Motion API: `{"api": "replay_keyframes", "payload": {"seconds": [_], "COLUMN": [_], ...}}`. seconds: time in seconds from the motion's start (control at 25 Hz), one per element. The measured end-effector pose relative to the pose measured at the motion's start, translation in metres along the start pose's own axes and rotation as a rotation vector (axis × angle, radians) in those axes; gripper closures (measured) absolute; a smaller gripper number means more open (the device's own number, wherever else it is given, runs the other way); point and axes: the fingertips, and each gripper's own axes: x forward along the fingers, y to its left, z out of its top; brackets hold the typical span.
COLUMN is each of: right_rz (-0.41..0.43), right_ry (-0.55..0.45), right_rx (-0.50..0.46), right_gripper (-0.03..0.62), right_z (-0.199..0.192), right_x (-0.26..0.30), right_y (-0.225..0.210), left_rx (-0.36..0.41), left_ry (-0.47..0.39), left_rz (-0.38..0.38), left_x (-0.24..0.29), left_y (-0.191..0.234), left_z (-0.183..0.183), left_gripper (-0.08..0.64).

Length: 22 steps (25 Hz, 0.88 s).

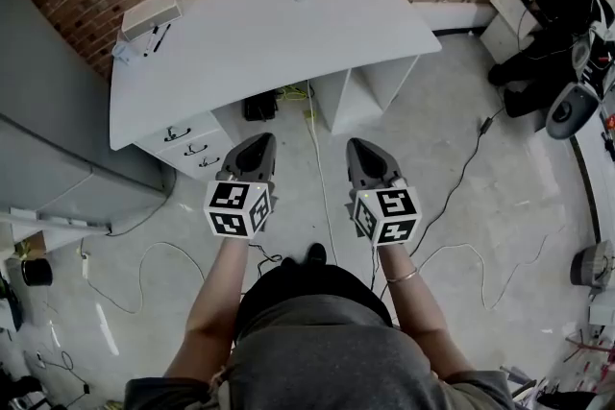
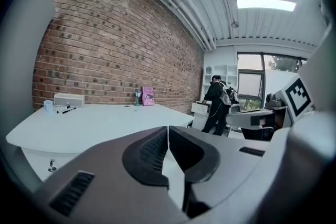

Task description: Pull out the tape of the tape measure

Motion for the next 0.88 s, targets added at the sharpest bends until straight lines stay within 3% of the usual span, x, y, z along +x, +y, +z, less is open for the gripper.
{"api": "replay_keyframes", "payload": {"seconds": [0.2,0.48,0.88], "right_rz": [0.0,0.06,0.106], "right_ry": [0.012,0.011,0.032], "right_rx": [0.016,0.041,0.072], "right_gripper": [0.585,0.495,0.441], "right_z": [-0.003,0.001,0.002], "right_x": [0.001,0.005,0.038], "right_y": [-0.01,-0.016,-0.021], "left_rx": [-0.002,0.0,-0.035], "left_ry": [0.0,-0.014,0.004], "left_rz": [0.008,0.037,0.034], "left_x": [0.005,0.008,0.037], "left_y": [-0.003,-0.004,0.011], "left_z": [0.001,0.007,0.006], "left_gripper": [0.532,0.482,0.449]}}
